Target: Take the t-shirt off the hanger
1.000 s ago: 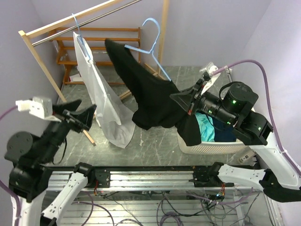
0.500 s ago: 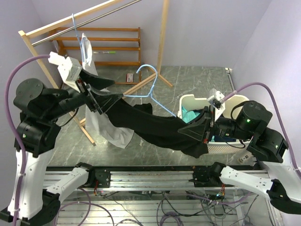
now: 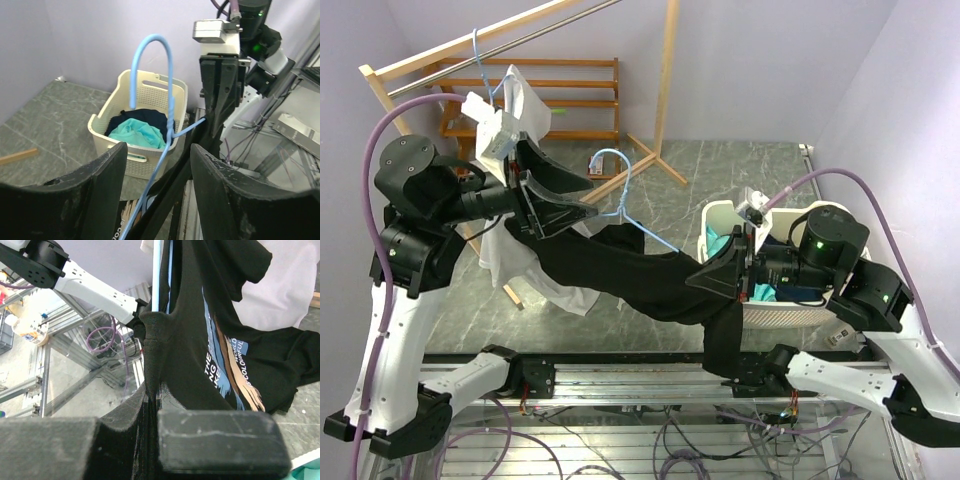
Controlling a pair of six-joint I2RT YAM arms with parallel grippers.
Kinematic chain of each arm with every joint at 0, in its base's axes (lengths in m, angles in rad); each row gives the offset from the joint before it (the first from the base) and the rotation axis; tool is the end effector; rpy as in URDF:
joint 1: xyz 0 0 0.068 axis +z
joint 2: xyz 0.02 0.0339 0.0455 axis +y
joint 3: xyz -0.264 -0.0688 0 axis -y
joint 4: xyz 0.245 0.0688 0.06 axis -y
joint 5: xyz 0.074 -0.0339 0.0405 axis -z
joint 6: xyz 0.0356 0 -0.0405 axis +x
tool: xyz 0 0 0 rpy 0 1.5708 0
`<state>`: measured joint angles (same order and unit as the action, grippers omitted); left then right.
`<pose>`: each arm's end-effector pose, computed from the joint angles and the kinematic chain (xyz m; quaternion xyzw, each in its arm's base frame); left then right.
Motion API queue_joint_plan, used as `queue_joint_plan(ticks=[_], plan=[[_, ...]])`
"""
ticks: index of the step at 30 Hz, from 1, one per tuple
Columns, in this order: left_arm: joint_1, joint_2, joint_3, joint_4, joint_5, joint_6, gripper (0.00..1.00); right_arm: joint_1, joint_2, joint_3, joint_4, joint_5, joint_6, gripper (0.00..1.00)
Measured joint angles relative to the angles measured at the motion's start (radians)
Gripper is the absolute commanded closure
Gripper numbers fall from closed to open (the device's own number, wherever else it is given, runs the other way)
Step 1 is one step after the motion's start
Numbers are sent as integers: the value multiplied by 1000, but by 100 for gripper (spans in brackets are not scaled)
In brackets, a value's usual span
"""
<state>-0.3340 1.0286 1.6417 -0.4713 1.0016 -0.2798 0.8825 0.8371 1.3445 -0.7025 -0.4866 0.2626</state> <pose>0.1242 -0.0748 0.5429 0.3781 0.5647 -0.5001 0.5366 0.0708 0.1123 0.4606 -0.3744 0.6675 0.4903 0.4171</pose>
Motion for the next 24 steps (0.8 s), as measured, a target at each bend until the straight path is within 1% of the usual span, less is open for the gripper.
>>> queue_joint_plan(ticks=[6, 12, 14, 15, 19, 22, 23, 24], plan=[[-43, 25, 5, -43, 24, 55, 44, 0, 41, 13, 3, -26, 0, 100], [-88, 62, 5, -126, 14, 133, 55, 0, 86, 31, 19, -53, 3, 100], [-103, 71, 5, -157, 4, 159, 61, 0, 91, 34, 21, -56, 3, 100], [-108, 73, 5, -168, 1, 168, 62, 0, 92, 36, 23, -58, 3, 100], [-124, 74, 5, -200, -13, 203, 59, 0, 92, 45, 21, -56, 7, 100], [-129, 74, 5, -214, -18, 217, 61, 0, 88, 49, 22, -56, 7, 100], [-129, 74, 5, -216, -18, 222, 64, 0, 86, 50, 22, -56, 7, 100], [-130, 74, 5, -216, -18, 224, 75, 0, 85, 50, 22, -56, 7, 100]])
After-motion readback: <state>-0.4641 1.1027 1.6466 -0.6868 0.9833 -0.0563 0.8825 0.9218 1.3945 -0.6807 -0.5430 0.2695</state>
